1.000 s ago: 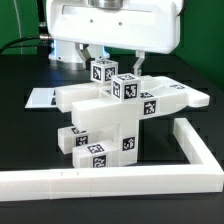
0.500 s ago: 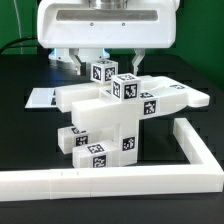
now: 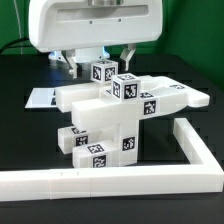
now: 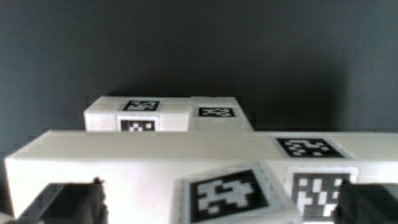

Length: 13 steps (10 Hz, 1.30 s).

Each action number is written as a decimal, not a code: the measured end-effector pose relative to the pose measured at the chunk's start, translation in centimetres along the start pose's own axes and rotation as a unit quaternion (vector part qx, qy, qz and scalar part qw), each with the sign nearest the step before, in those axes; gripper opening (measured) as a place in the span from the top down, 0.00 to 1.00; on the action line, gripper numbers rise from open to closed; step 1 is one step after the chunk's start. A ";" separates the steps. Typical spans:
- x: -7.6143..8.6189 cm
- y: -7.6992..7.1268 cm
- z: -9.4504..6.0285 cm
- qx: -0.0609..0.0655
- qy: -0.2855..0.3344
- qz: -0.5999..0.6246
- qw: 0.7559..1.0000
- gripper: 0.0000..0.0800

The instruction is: Assemble chair

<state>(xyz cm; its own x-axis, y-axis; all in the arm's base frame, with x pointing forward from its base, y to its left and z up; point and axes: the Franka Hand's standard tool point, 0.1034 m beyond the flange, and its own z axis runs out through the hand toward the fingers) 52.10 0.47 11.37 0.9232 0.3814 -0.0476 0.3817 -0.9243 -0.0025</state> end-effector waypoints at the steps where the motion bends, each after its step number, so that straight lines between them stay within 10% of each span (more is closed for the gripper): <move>1: 0.0 0.0 0.0 0.000 0.000 -0.001 1.000 0.19; 5: 0.0 0.0 0.1 0.000 0.000 0.009 1.000 0.64; 13: 0.0 -0.3 0.2 0.001 0.001 0.254 0.967 0.64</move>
Offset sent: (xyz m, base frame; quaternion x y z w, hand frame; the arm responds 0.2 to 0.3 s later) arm 0.0000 0.0000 0.0000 0.0000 0.0000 0.0000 1.0000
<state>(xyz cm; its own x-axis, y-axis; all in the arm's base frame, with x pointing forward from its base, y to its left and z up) 51.99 0.74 11.21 0.9917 -0.1221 -0.0414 -0.1214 -0.9924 0.0191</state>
